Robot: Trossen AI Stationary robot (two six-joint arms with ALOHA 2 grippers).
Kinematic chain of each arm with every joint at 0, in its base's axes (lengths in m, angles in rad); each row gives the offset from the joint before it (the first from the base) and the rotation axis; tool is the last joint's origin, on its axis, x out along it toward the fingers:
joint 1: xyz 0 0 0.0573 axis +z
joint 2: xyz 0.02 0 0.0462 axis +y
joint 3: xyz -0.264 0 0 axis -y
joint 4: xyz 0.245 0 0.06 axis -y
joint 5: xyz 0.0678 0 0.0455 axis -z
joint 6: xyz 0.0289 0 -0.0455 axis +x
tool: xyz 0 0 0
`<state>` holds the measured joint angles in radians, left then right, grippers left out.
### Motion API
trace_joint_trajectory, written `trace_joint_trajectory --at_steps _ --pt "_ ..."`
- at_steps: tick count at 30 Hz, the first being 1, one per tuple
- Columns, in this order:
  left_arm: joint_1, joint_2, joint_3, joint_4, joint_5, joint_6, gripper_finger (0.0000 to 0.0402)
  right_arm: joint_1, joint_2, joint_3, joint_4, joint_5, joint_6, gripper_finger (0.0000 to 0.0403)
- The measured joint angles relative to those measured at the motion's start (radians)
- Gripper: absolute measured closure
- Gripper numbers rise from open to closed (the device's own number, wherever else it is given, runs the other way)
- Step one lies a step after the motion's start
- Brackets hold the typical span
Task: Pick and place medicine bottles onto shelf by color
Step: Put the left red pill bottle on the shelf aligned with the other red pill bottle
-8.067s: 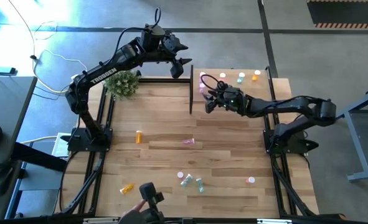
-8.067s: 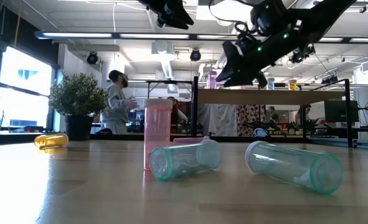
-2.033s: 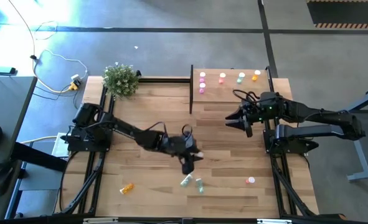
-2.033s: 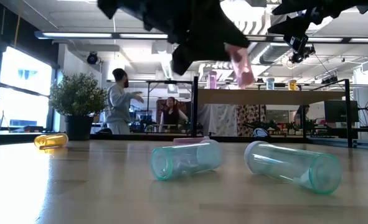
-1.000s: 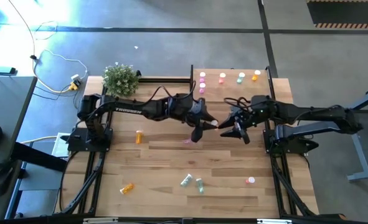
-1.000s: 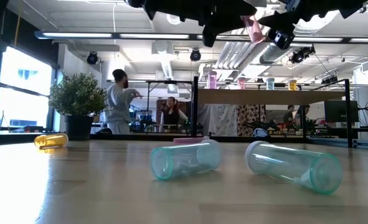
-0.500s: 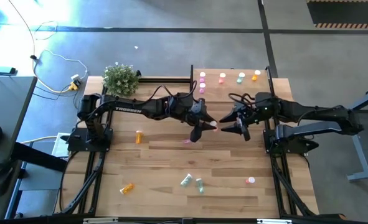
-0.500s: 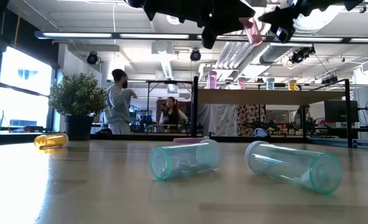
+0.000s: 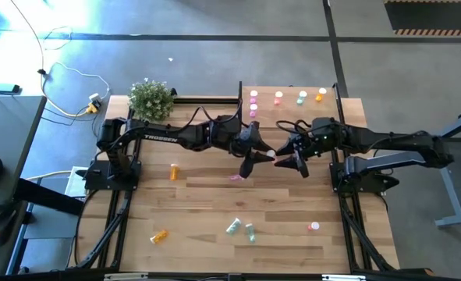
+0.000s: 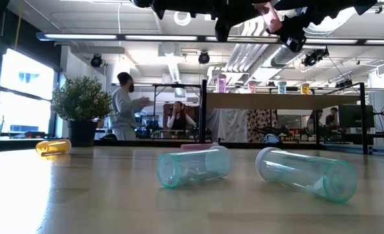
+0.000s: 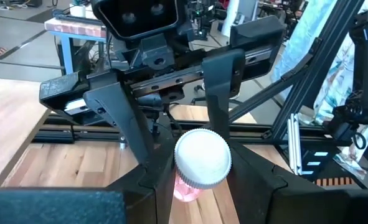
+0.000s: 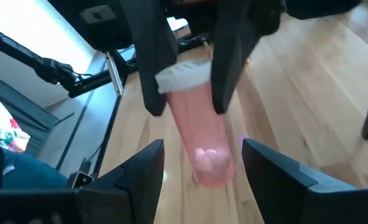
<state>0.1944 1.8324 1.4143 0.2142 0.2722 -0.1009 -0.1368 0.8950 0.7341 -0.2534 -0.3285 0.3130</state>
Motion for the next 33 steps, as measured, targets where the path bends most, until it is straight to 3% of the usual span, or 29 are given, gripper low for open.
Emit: trace_joint_trajectory --at_steps 6,17,33 --pt "0.000 0.000 0.000 0.001 -0.003 0.000 0.0284 0.000 0.010 0.000 0.037 -0.001 0.000 0.0207" --pt "0.000 0.000 0.000 0.000 -0.013 -0.022 0.0284 0.000 0.010 0.000 0.037 -0.001 -0.002 0.0289" --pt "0.000 0.000 -0.001 -0.001 -0.013 -0.030 0.0284 0.000 0.009 0.000 0.037 -0.020 0.000 0.0314"
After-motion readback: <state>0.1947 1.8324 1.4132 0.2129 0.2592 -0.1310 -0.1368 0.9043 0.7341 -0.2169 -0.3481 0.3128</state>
